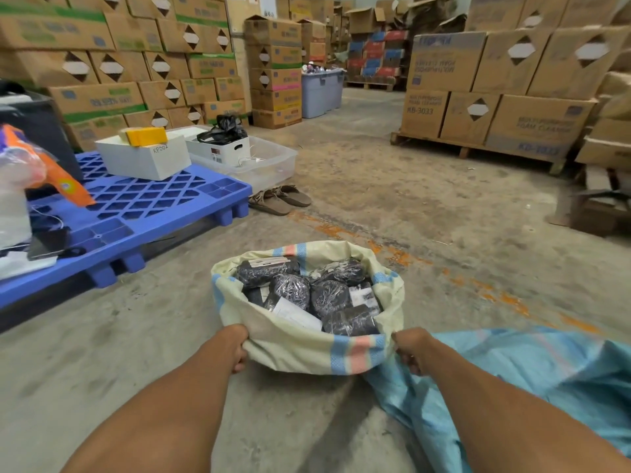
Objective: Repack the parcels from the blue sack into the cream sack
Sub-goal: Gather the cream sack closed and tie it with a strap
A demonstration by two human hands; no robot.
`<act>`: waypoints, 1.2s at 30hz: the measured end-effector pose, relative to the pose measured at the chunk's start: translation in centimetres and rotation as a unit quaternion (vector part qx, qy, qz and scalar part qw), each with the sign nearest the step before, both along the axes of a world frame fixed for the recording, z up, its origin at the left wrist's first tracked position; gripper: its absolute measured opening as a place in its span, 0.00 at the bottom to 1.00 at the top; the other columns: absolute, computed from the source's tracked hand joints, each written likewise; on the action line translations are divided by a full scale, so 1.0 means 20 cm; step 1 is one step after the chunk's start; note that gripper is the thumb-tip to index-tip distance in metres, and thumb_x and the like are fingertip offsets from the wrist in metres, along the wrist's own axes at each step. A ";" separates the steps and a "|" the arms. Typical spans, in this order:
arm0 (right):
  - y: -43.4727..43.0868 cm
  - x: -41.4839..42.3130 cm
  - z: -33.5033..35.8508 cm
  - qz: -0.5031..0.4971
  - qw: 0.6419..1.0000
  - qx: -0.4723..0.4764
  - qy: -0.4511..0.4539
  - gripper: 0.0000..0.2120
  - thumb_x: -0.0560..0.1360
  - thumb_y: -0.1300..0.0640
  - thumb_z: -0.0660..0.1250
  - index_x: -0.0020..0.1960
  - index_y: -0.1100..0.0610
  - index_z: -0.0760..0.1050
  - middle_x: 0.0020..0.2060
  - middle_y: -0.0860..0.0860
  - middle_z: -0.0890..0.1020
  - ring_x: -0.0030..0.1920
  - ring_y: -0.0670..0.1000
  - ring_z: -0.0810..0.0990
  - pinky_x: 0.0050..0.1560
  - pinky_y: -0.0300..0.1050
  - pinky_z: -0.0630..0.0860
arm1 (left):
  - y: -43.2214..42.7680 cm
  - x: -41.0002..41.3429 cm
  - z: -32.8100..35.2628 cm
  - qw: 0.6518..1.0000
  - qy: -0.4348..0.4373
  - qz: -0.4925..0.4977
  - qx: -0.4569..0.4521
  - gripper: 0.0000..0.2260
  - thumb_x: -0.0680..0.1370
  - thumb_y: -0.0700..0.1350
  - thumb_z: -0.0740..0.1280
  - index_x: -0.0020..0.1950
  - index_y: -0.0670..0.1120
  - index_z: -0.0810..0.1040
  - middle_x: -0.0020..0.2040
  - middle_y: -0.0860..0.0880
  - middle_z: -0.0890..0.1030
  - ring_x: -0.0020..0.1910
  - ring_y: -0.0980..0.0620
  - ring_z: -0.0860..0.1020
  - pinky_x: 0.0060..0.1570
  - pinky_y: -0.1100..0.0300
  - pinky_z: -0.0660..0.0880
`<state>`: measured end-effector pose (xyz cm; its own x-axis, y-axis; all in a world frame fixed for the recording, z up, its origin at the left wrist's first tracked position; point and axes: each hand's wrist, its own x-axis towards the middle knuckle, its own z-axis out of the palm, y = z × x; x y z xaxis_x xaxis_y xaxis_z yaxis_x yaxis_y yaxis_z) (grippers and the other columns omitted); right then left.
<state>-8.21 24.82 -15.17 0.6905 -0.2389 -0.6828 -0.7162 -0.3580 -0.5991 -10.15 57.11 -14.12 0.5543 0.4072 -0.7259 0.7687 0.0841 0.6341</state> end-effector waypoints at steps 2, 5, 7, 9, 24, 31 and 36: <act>-0.03 0.02 0.14 0.059 0.996 -0.064 0.001 0.13 0.80 0.60 0.54 0.37 0.56 0.65 0.28 0.52 0.64 0.26 0.48 0.60 0.29 0.36 0.56 | -0.01 -0.01 0.09 1.000 -0.006 -0.007 0.019 0.12 0.78 0.39 0.54 0.35 0.46 0.63 0.24 0.50 0.61 0.23 0.54 0.57 0.28 0.66 0.54; -0.07 0.05 0.38 0.112 0.986 -0.125 -0.018 0.14 0.82 0.59 0.52 0.38 0.55 0.62 0.29 0.52 0.63 0.27 0.48 0.58 0.31 0.39 0.55 | -0.01 -0.05 0.24 0.999 -0.028 -0.019 0.032 0.15 0.78 0.37 0.54 0.32 0.46 0.61 0.17 0.50 0.59 0.14 0.55 0.56 0.28 0.67 0.54; -0.07 0.07 0.52 0.123 0.982 -0.134 -0.046 0.16 0.82 0.60 0.51 0.36 0.54 0.59 0.29 0.52 0.61 0.27 0.49 0.56 0.32 0.40 0.53 | -0.01 -0.05 0.35 0.997 -0.065 -0.023 0.043 0.16 0.79 0.36 0.54 0.31 0.46 0.60 0.19 0.49 0.60 0.13 0.55 0.56 0.26 0.71 0.54; -0.07 0.07 0.66 0.114 0.982 -0.125 -0.085 0.16 0.82 0.61 0.51 0.35 0.53 0.59 0.29 0.52 0.60 0.27 0.49 0.56 0.32 0.39 0.52 | -0.01 -0.06 0.46 0.995 -0.089 -0.020 0.041 0.16 0.79 0.36 0.54 0.32 0.46 0.60 0.25 0.48 0.60 0.18 0.53 0.57 0.26 0.68 0.53; 0.02 -0.09 0.68 0.168 0.985 -0.039 -0.014 0.14 0.79 0.50 0.61 0.37 0.55 0.71 0.29 0.48 0.71 0.29 0.48 0.70 0.35 0.39 0.67 | 0.14 -0.21 0.46 0.992 0.011 -0.102 0.071 0.10 0.78 0.45 0.62 0.39 0.43 0.71 0.34 0.43 0.73 0.30 0.49 0.70 0.33 0.59 0.68; 0.00 0.06 0.44 -0.057 0.990 -0.041 -0.125 0.29 0.81 0.39 0.53 0.55 0.65 0.76 0.47 0.59 0.81 0.42 0.58 0.82 0.46 0.49 0.81 | 0.20 -0.13 0.32 0.996 0.004 0.038 0.084 0.25 0.77 0.57 0.51 0.51 0.38 0.77 0.42 0.39 0.77 0.35 0.44 0.73 0.38 0.53 0.74; 0.01 0.29 0.34 -0.032 0.964 -0.211 -0.160 0.32 0.79 0.38 0.57 0.63 0.65 0.76 0.60 0.61 0.80 0.48 0.60 0.79 0.48 0.48 0.77 | 0.21 0.10 0.30 0.988 -0.030 0.031 0.147 0.40 0.75 0.72 0.49 0.67 0.41 0.76 0.64 0.39 0.77 0.62 0.38 0.77 0.65 0.45 0.71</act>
<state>-2.42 25.01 -8.34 0.8242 -0.4978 -0.2700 -0.5475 -0.5787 -0.6044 -8.09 61.33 -8.08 0.5602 0.6310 -0.5367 0.7275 -0.0649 0.6831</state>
